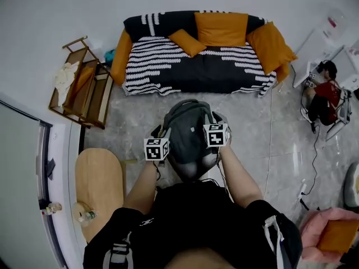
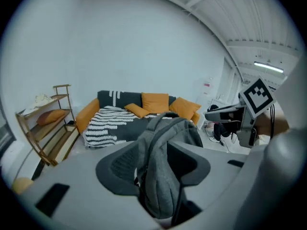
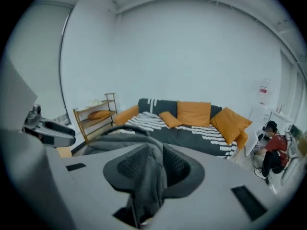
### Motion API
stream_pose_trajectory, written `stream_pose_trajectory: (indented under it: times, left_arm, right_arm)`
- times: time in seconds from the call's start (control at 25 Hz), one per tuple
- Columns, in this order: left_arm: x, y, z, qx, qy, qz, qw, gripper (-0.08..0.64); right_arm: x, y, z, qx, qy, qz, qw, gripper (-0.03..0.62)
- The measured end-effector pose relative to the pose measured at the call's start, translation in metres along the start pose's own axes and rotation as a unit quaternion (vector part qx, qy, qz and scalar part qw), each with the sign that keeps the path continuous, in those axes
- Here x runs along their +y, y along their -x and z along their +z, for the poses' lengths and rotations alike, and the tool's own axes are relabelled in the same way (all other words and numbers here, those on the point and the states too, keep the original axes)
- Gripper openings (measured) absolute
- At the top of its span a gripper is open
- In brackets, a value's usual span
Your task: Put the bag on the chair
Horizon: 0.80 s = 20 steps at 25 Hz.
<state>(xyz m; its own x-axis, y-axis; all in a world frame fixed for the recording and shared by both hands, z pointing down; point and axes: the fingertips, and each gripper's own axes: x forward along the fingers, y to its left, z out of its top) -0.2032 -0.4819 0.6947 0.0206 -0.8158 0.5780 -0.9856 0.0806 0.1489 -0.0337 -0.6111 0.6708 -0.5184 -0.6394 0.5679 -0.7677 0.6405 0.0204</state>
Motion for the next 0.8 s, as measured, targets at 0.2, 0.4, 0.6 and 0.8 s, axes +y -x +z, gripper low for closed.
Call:
stream_pose_trajectory:
  times: [0.2, 0.4, 0.6, 0.8]
  left_arm:
    - [0.019, 0.063, 0.066, -0.077, -0.021, 0.018, 0.9966, 0.133]
    - [0.017, 0.138, 0.129, -0.159, -0.06, 0.032, 0.985, 0.033]
    - [0.018, 0.19, 0.148, -0.198, -0.065, 0.034, 0.9773, 0.031]
    - [0.02, 0.204, 0.158, -0.194, -0.087, 0.046, 0.976, 0.031]
  right_arm:
    - [0.025, 0.064, 0.071, -0.13, -0.028, 0.007, 0.991, 0.11]
    - [0.047, 0.137, 0.126, -0.244, -0.031, 0.0, 0.969, 0.013]
    - [0.063, 0.176, 0.135, -0.294, -0.023, -0.005, 0.956, 0.012]
    - [0.066, 0.186, 0.142, -0.283, -0.028, -0.008, 0.959, 0.012]
